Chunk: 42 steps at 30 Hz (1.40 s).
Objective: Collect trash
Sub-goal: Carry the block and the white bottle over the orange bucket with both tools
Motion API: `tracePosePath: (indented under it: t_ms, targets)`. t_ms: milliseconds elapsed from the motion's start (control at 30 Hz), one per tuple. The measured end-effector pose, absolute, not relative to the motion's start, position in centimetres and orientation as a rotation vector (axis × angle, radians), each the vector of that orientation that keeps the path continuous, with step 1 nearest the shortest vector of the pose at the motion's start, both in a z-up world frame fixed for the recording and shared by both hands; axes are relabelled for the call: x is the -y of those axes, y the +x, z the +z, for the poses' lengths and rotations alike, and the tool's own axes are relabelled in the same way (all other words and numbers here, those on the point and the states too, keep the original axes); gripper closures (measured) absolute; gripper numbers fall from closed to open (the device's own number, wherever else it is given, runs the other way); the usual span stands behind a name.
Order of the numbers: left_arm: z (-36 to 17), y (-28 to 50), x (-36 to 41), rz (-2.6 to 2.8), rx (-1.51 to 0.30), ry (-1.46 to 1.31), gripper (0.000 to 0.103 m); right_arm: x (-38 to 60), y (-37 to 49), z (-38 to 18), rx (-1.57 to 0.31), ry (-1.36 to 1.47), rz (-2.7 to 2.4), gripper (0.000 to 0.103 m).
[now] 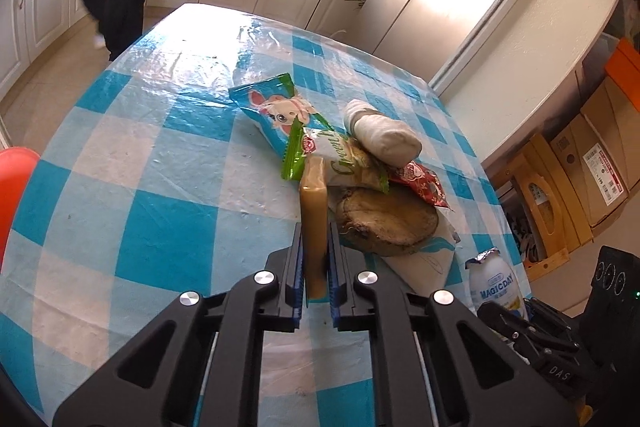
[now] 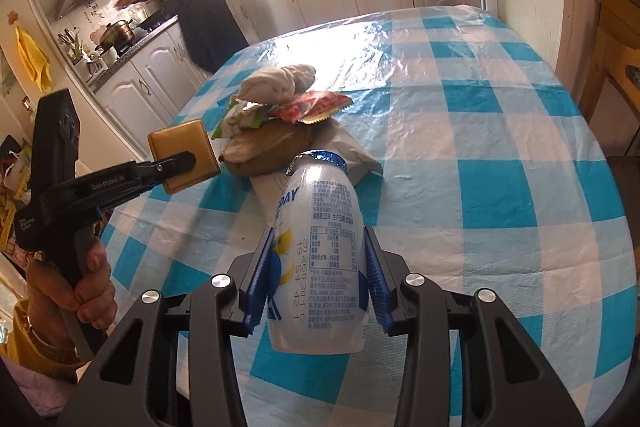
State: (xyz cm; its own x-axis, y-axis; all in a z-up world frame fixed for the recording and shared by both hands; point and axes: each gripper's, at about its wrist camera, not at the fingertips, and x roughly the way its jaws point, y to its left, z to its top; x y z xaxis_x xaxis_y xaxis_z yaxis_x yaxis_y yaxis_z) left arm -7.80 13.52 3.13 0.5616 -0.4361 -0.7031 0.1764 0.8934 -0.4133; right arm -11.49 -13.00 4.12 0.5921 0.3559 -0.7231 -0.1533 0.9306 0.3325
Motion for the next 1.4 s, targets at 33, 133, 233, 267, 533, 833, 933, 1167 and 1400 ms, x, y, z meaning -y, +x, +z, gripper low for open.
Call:
tracePosePath:
  t_ms: [33, 133, 233, 267, 533, 833, 933, 1167, 1400]
  targets:
    - [3.1, -7.9, -13.7, -0.366, -0.905, -0.317, 0.092, 13.0, -11.5, 4.2, -0.893, 0.255, 0.303, 0.059]
    - [3.4, -8.2, -14.0, -0.369, -0.895, -0.318, 0.092, 13.0, -11.3, 4.3, -0.904, 0.296, 0.320, 0.059]
    - [3.4, -8.4, -14.2, -0.367, -0.894, -0.316, 0.092, 12.8, -11.1, 4.5, -0.908, 0.322, 0.332, 0.059]
    - [3.4, -8.4, -14.3, -0.365, -0.896, -0.314, 0.092, 12.7, -11.0, 4.5, -0.913, 0.333, 0.338, 0.059]
    - [3.7, -8.6, -15.9, -0.327, -0.900, -0.307, 0.092, 10.2, -9.2, 5.1, -0.956, 0.395, 0.436, 0.059]
    - [4.8, -8.7, -21.0, -0.231, -0.854, -0.338, 0.092, 3.2, -5.5, 7.1, -0.971, 0.346, 0.607, 0.059]
    - [5.2, -8.9, -23.4, -0.177, -0.836, -0.343, 0.092, 0.0, -4.1, 7.7, -0.980, 0.315, 0.666, 0.059]
    - [4.9, -9.6, -30.9, -0.006, -0.823, -0.385, 0.092, -8.9, -0.4, 8.3, -1.016, 0.222, 0.807, 0.059]
    - [2.0, -10.2, -37.9, 0.137, -0.870, -0.478, 0.092, -18.6, 2.1, 7.4, -1.092, 0.119, 0.922, 0.059]
